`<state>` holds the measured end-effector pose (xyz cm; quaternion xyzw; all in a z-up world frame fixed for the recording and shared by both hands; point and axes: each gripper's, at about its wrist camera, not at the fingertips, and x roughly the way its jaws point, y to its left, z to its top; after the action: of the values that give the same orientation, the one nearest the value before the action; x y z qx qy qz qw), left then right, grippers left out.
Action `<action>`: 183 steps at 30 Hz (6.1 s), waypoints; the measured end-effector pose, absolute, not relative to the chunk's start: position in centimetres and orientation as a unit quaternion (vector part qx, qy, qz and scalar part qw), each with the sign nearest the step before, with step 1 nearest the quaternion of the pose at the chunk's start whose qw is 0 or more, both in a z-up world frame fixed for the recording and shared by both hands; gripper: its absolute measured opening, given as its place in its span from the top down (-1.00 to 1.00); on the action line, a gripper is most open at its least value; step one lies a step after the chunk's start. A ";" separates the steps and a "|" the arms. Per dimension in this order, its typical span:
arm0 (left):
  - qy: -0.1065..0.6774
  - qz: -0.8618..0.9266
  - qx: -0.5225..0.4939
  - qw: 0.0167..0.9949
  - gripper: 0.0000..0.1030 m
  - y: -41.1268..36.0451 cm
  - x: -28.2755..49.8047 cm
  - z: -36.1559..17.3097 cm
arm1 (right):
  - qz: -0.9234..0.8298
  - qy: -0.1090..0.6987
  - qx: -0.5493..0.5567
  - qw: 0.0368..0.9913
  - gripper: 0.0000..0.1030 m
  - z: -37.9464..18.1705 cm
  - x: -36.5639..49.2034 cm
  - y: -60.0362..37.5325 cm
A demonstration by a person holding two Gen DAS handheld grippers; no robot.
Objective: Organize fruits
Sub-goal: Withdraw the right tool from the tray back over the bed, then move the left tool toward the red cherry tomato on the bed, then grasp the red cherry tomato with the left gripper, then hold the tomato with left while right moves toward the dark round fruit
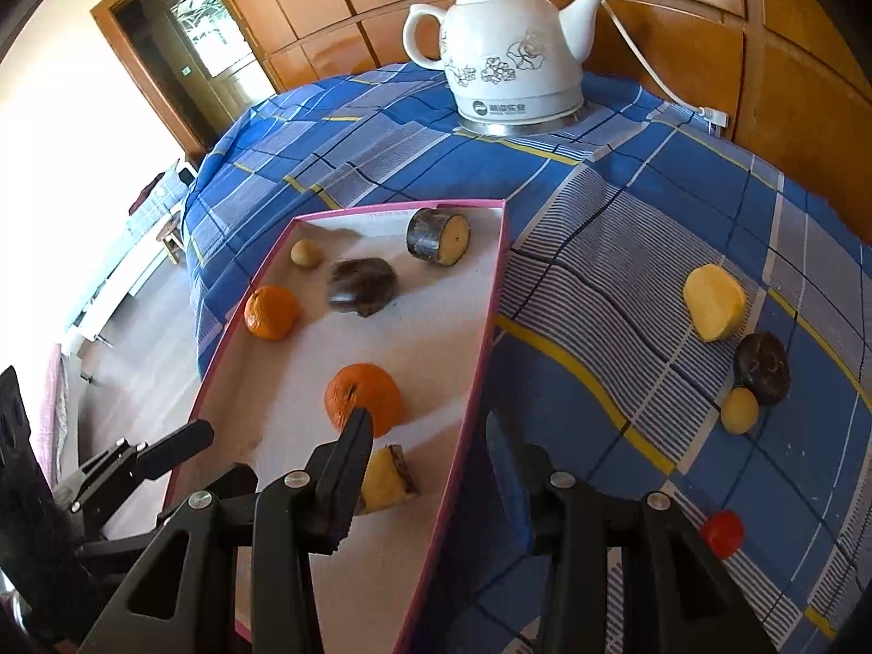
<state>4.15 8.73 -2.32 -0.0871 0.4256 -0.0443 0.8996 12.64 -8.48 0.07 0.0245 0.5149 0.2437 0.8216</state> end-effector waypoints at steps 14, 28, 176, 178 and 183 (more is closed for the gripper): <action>0.427 -0.046 -0.080 0.899 -0.06 8.5 3.9 -2.4 | 0.211 0.472 -0.031 0.856 0.14 1.4 10.7 -9.2; 0.426 -0.043 -0.084 0.900 -0.17 8.4 3.9 -2.4 | 0.228 0.451 -0.074 0.860 0.14 2.1 8.9 -8.9; 0.435 -0.243 0.025 0.866 0.47 -13.8 9.7 -6.6 | 0.042 0.541 0.104 0.833 -0.33 0.3 8.7 -32.5; 0.432 -0.243 0.026 0.868 0.47 -13.8 9.6 -6.7 | 0.040 0.546 0.106 0.830 -0.32 0.0 8.8 -32.6; 0.425 -0.241 0.030 0.872 0.48 -13.9 9.4 -6.8 | 0.033 0.553 0.111 0.825 -0.32 -0.7 8.9 -33.0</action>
<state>9.37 -13.91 -6.77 0.0304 0.4249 -0.2407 0.8721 8.93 -33.00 -0.66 0.1110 0.5527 0.0333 0.8253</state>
